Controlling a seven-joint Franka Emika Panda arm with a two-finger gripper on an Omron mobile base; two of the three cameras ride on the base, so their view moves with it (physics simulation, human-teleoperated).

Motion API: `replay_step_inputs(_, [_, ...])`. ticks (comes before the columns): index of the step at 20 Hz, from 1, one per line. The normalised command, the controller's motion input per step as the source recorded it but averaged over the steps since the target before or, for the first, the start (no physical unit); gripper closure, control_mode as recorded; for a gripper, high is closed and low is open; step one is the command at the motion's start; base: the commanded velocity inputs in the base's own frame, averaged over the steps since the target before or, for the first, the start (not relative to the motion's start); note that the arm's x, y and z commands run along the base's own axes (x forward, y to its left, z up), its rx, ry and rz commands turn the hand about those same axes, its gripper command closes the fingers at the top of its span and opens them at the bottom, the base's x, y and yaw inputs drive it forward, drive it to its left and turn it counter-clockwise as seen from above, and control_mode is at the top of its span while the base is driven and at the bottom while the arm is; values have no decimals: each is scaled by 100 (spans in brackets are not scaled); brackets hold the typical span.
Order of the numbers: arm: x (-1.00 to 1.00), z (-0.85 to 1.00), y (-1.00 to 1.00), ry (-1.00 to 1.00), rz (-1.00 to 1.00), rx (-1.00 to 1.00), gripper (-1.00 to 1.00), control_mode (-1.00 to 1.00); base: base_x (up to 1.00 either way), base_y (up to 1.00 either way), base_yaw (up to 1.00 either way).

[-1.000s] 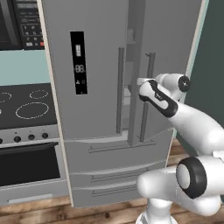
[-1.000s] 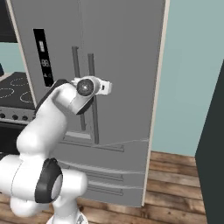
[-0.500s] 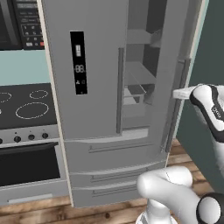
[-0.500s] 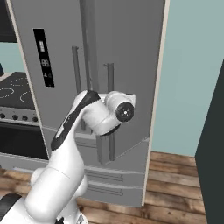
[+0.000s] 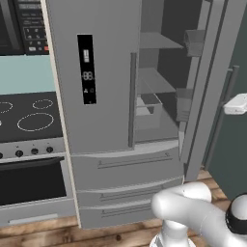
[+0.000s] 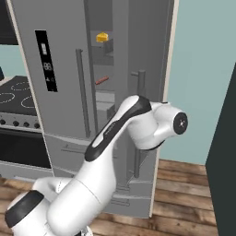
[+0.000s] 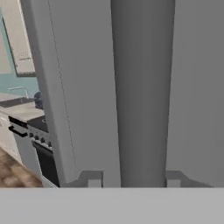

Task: Retrieve the sausage and cheese from the fridge and place them on the cutting board on the counter.

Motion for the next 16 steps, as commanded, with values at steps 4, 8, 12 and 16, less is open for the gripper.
replay_step_inputs(4, [-8,-39,1,-9,5,0,-100,-100,0,0,0])
replay_step_inputs(8, [-25,-31,0,-25,4,7,-100,-100,0,0,0])
replay_step_inputs(12, [-41,-4,0,-33,0,10,-100,-100,0,0,0])
replay_step_inputs(16, [-71,31,0,-36,0,6,-100,-100,0,0,0])
